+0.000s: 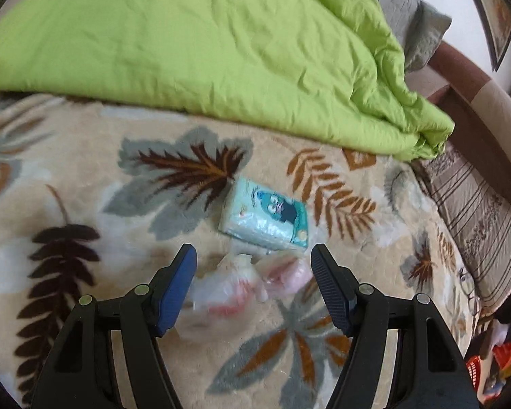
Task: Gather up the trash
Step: 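Grasp the clear plastic tissue bag with the left gripper, then grasp the blue cartoon tissue pack with the right gripper, then lift the tissue pack with the right gripper while the left holds the bag, then carry both items over the red basket and open both grippers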
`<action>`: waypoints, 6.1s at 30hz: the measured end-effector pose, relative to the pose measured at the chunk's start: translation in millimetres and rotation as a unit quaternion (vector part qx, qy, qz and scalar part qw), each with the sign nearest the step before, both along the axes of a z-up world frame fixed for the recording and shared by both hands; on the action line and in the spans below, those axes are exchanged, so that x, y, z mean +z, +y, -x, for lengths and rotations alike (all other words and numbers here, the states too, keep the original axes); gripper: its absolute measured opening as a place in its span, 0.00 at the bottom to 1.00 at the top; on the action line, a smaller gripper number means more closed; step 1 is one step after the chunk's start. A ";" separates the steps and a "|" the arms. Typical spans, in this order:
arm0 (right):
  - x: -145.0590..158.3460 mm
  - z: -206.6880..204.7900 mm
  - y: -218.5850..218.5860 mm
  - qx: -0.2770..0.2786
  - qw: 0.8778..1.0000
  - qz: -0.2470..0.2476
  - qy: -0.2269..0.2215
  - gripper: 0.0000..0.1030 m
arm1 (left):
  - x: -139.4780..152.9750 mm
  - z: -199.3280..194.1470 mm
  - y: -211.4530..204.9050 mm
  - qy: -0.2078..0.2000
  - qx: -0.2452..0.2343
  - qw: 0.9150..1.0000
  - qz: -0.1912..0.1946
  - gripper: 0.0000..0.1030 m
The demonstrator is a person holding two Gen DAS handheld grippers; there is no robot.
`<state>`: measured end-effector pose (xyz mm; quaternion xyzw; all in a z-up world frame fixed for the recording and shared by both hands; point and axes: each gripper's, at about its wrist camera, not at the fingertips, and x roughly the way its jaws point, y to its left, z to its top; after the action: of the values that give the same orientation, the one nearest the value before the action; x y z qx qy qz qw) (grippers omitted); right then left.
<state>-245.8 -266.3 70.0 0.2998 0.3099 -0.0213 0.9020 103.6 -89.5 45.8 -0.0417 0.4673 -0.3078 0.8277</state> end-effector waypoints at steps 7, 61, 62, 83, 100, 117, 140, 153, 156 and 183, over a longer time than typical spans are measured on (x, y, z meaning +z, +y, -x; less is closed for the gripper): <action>-1.0 -0.4 0.2 0.001 1.000 -0.005 0.000 0.67 | -19.0 43.3 -29.0 -0.023 -0.107 0.992 -0.061 0.59; -43.5 -353.1 88.2 0.213 0.951 0.185 0.124 0.53 | -15.4 102.2 90.9 -0.065 0.168 0.983 -0.037 0.28; -43.1 -350.5 89.6 0.209 0.949 0.201 0.125 0.45 | -15.1 102.0 91.2 -0.065 0.169 0.983 -0.038 0.28; 43.6 -20.4 60.5 0.151 0.984 0.088 0.015 0.33 | 15.6 165.7 67.2 -0.146 0.117 0.980 -0.072 0.28; 12.2 30.2 27.6 0.046 0.995 0.086 0.017 0.33 | 31.3 273.6 47.6 -0.200 0.029 0.975 -0.089 0.28; 8.1 32.6 26.5 0.032 0.995 0.086 0.027 0.33 | 23.2 284.4 39.6 -0.201 0.014 0.975 -0.096 0.28; 7.7 31.3 27.9 0.031 0.995 0.090 0.030 0.33 | 15.4 277.9 42.2 -0.188 0.019 0.978 -0.092 0.28; 7.9 32.2 27.5 0.029 0.995 0.088 0.028 0.33 | 13.1 278.7 41.4 -0.188 0.015 0.978 -0.091 0.28; 10.2 34.8 27.0 0.018 0.995 0.093 0.026 0.33 | 13.9 283.0 38.2 -0.189 0.009 0.978 -0.089 0.28; 44.1 255.8 -75.7 -0.196 0.976 0.089 0.023 0.34 | 95.6 405.6 -82.1 -0.202 -0.272 0.941 -0.012 0.28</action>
<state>-501.6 -342.0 114.1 0.2726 0.2627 -0.2320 0.8960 -302.0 -171.7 141.4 0.1599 0.2870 -0.5178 0.7899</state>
